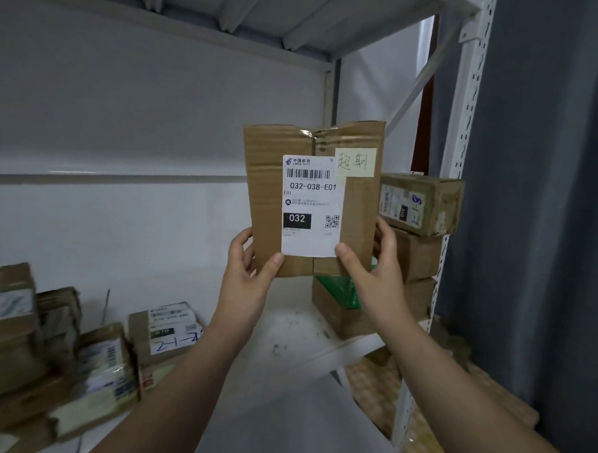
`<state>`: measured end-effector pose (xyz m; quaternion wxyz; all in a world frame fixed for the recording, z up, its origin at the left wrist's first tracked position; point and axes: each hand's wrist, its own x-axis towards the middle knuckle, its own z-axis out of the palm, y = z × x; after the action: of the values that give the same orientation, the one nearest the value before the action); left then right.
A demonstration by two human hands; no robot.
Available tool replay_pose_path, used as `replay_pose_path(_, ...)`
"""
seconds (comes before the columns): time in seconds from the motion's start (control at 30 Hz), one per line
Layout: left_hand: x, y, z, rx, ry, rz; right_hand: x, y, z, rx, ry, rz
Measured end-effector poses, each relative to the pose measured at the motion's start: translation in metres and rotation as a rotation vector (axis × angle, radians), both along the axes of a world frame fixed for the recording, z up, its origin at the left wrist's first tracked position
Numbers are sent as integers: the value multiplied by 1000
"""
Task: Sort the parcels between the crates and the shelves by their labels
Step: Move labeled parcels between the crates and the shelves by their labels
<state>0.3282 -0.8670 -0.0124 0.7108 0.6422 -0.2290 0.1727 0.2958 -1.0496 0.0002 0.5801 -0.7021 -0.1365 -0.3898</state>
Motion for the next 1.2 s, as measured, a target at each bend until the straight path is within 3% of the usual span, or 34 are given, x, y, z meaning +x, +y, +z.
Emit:
replay_pose_path(0.5, -64, 50, -27, 34, -51, -96, -84, 67, -44, 191, 111, -123)
replay_pose_path(0.63, -82, 43, -38, 5, 9, -132, -116, 69, -56, 215, 125, -185)
replay_pose_path(0.93, -150, -15, -92, 203, 108, -183, -219, 29, -107, 304, 252, -276)
replay_pose_path(1.2, -258, -119, -153, 377, 165, -403, -359, -49, -173, 495, 447, -497)
